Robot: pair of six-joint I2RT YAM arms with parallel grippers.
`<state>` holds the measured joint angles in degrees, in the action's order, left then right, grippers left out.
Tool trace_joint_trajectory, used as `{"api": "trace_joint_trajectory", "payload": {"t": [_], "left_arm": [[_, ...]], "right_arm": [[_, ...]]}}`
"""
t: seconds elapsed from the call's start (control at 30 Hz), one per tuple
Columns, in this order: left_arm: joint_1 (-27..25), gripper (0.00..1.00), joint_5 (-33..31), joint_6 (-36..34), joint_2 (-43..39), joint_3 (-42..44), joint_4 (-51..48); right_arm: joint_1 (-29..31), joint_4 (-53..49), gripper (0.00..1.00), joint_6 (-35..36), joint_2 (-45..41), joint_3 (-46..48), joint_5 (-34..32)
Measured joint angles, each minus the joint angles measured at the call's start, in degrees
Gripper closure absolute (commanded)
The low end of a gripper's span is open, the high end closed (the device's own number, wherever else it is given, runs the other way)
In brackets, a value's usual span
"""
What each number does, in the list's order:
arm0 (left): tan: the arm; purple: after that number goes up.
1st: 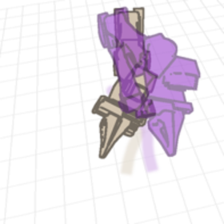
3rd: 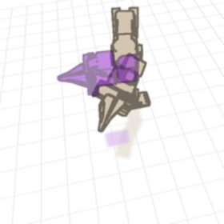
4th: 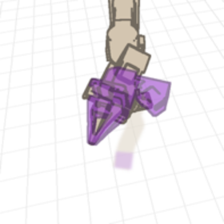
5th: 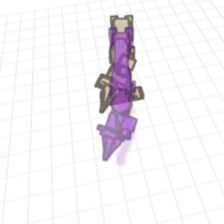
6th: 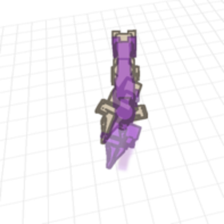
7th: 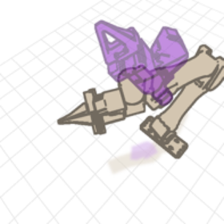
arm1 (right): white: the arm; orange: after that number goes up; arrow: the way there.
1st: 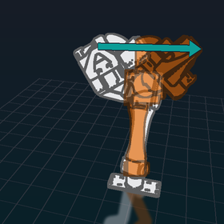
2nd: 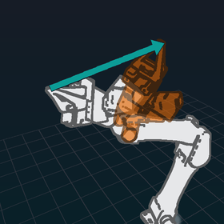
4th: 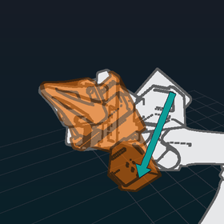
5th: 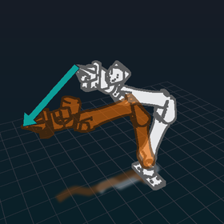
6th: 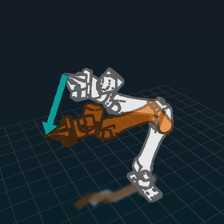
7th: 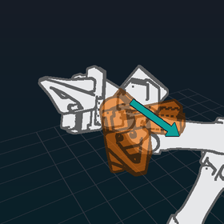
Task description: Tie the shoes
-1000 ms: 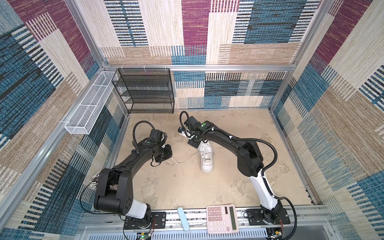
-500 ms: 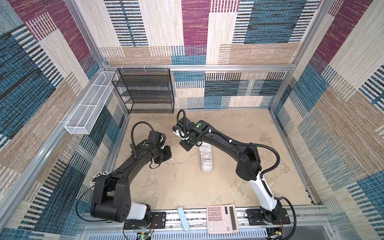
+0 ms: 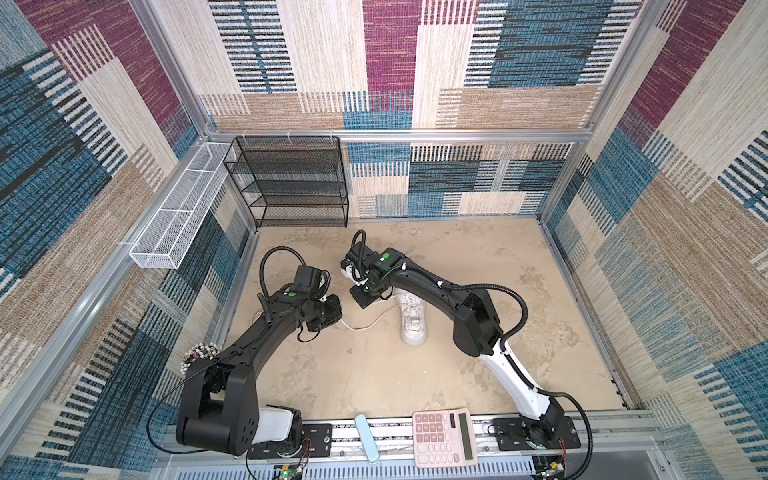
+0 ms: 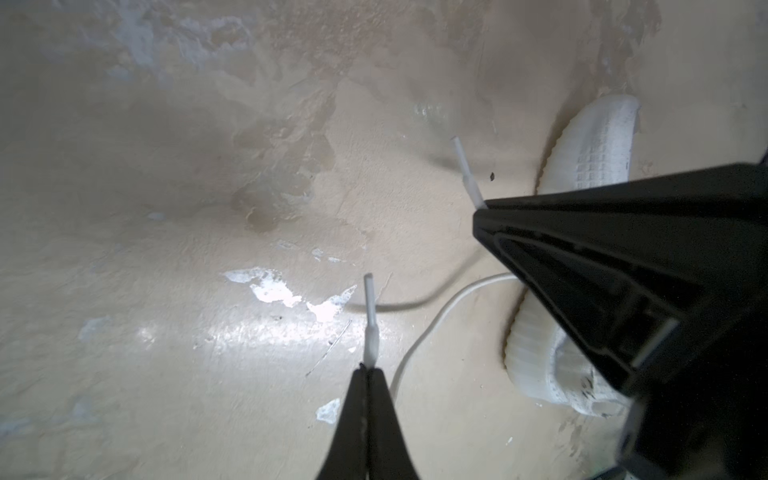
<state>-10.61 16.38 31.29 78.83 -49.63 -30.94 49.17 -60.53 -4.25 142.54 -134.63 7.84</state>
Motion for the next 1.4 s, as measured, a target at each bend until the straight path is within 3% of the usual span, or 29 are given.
{"api": "trace_joint_trajectory", "payload": {"t": [0.03,0.1,0.4,0.57,0.73,0.97,1.4], "left_arm": [[0.0,1.0,-0.1,0.0,0.3,0.0,0.0],[0.0,1.0,-1.0,0.0,0.8,0.0,0.0],[0.0,1.0,-1.0,0.0,2.5,-0.5,0.0],[-0.1,1.0,-1.0,0.0,3.6,-1.5,0.0],[-1.0,1.0,-1.0,0.1,4.8,-2.6,0.0],[-1.9,1.0,-1.0,0.2,5.9,-3.7,0.0],[-2.4,1.0,-1.1,0.2,7.1,-4.6,-0.2]], "right_arm": [[0.0,0.0,0.45,0.1,0.3,0.0,0.5],[0.0,0.2,0.35,-0.1,0.4,0.2,1.0],[-4.5,3.3,0.31,0.9,-6.8,4.2,2.0],[-8.9,4.8,0.45,4.8,-12.5,15.0,0.6],[-14.0,9.4,0.69,9.4,-21.2,30.7,-1.1],[-17.1,17.1,0.73,17.2,-28.5,44.8,-1.5],[-17.7,20.0,0.79,23.2,-26.2,45.8,-1.8]]}}
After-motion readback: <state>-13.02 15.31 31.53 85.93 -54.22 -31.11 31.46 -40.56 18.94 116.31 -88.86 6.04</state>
